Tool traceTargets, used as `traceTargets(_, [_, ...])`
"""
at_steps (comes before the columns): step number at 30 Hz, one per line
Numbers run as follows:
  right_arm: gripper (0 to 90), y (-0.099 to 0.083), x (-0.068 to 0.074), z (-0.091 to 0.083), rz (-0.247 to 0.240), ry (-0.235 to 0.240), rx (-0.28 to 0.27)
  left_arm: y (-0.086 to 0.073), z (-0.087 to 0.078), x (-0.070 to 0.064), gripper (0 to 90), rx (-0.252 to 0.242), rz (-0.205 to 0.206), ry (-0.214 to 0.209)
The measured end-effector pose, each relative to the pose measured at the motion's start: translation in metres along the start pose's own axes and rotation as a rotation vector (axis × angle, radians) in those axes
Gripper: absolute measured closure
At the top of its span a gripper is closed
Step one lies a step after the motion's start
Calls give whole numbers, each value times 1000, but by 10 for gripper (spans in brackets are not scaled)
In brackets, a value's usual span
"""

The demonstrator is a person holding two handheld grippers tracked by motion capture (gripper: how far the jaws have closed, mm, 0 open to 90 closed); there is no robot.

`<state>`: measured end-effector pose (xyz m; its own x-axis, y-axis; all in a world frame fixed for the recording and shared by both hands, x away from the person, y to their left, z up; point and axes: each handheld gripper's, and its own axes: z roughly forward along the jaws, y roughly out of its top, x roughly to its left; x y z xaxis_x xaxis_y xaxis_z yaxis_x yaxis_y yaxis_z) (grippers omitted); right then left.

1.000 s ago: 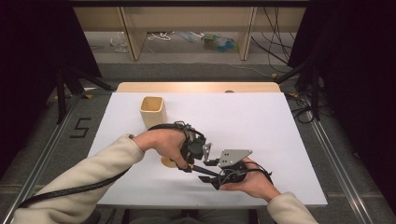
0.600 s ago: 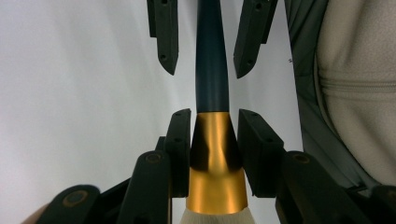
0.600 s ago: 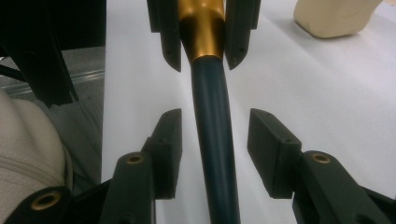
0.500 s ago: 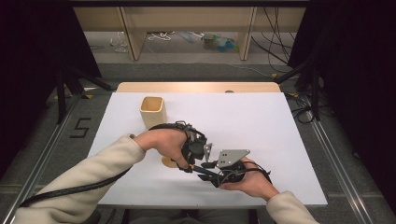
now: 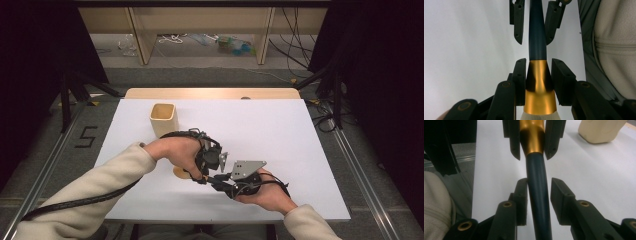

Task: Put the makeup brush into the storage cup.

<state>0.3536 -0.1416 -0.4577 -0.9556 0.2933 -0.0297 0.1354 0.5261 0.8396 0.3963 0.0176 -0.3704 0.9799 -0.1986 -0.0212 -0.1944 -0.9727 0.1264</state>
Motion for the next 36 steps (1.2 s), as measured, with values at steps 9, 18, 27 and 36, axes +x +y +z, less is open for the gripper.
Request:
traceTargets(9, [703,1,1,3,-19,-14,-6,2,1,0,661,-4,-25,-5])
traceTargets(18, [742,2,2,4,-47,-23,-9,2,-2,3,660,17,-20,-2])
traceTargets(27, [753,3,2,3,-81,-26,-11,1,-2,5,659,14,-7,-16])
traceTargets(36, [755,4,0,0,-73,-11,-31,1,-2,2,657,-15,-15,-11])
